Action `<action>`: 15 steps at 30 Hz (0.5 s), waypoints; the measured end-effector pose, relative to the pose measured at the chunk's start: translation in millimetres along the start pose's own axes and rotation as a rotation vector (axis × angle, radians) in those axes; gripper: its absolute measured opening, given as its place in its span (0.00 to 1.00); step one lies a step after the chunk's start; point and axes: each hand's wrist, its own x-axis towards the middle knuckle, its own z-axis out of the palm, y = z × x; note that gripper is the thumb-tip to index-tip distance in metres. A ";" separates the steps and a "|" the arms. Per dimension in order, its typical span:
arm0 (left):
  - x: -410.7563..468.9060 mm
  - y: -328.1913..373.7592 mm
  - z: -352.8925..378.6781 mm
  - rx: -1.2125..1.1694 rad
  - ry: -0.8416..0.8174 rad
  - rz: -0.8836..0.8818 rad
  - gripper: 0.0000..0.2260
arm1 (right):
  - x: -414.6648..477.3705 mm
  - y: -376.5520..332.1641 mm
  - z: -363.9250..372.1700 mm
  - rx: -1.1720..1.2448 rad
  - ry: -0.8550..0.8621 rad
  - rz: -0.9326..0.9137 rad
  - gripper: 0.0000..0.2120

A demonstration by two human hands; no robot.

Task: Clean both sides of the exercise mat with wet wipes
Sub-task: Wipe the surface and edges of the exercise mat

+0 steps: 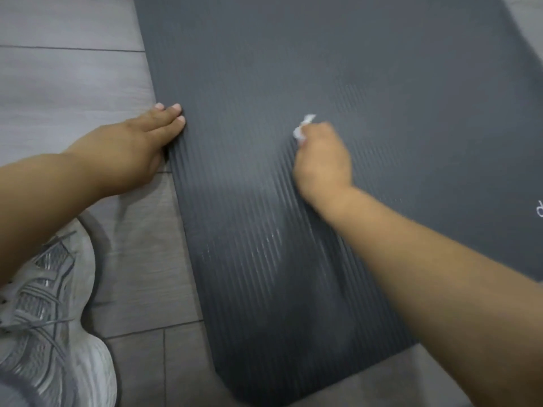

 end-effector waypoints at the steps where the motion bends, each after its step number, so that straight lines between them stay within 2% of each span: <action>1: 1.1 0.1 0.2 0.004 -0.011 0.001 0.27 | -21.1 -18.4 4.7 0.011 -0.012 -0.141 0.18; 5: 5.5 -2.2 -5.2 0.054 -0.045 0.035 0.26 | -99.8 -67.9 7.0 0.173 -0.226 -0.611 0.23; 7: 6.6 -1.6 -10.9 0.065 -0.068 0.059 0.26 | -114.8 -72.4 3.4 0.160 -0.311 -0.710 0.19; 10: 8.7 -0.6 -18.8 0.123 -0.110 0.175 0.27 | -119.5 -69.0 3.6 0.154 -0.282 -0.678 0.19; 12: 10.8 3.2 -23.6 0.215 -0.092 0.309 0.20 | -125.6 -74.3 0.4 0.130 -0.288 -0.592 0.17; 13: 11.8 5.5 -25.8 0.253 -0.080 0.354 0.16 | -130.6 -79.4 -1.3 0.099 -0.307 -0.529 0.18; 15: 11.2 6.4 -27.8 0.288 -0.078 0.390 0.19 | -138.5 -89.8 -2.2 -0.018 -0.324 -0.413 0.26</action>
